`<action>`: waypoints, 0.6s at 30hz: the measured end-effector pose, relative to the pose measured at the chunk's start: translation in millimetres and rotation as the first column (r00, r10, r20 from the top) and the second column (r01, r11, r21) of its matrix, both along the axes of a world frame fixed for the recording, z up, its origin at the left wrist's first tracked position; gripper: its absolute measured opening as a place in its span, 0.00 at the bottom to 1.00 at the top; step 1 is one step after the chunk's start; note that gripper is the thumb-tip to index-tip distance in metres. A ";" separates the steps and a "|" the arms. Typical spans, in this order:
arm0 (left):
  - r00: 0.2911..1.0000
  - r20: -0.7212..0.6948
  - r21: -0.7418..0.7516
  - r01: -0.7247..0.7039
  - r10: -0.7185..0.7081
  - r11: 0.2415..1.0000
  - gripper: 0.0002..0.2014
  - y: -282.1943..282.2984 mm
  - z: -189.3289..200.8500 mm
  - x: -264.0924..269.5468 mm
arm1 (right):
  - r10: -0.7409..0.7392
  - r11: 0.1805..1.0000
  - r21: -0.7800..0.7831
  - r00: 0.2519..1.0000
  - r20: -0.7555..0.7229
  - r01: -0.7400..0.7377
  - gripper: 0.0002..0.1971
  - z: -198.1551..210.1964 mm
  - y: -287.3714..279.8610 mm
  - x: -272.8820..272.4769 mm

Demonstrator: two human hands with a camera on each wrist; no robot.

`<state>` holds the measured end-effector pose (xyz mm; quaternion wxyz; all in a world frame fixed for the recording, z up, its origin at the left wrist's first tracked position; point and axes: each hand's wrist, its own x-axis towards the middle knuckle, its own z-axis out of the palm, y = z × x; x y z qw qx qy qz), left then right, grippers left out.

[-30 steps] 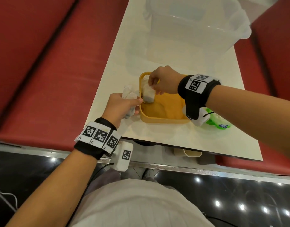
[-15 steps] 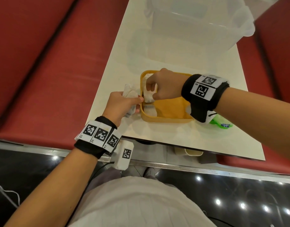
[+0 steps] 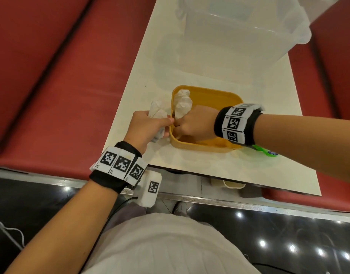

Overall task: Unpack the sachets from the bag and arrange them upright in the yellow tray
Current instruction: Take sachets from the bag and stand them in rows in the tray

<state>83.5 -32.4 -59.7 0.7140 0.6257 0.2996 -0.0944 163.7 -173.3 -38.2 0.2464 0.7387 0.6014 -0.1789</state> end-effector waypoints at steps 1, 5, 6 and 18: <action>1.000 -0.007 0.003 0.003 -0.003 1.000 0.12 0.5 0.3 0.0 | -0.079 0.995 0.054 0.996 -0.034 0.081 0.13 2.8 -0.8 3.0; 1.000 -0.021 0.006 -0.003 0.003 1.000 0.14 1.3 0.4 -0.5 | -0.463 0.814 0.243 0.842 -0.278 0.528 0.08 13.8 -6.6 20.0; 1.000 -0.021 0.005 -0.002 0.002 1.000 0.15 0.8 0.5 -0.3 | -0.534 0.740 0.249 0.771 -0.347 0.625 0.06 14.1 -7.9 23.6; 1.000 0.000 -0.025 0.000 0.000 1.000 0.12 -1.9 3.3 -2.1 | -0.750 0.108 0.087 0.139 -0.647 0.990 0.04 4.9 -1.6 34.4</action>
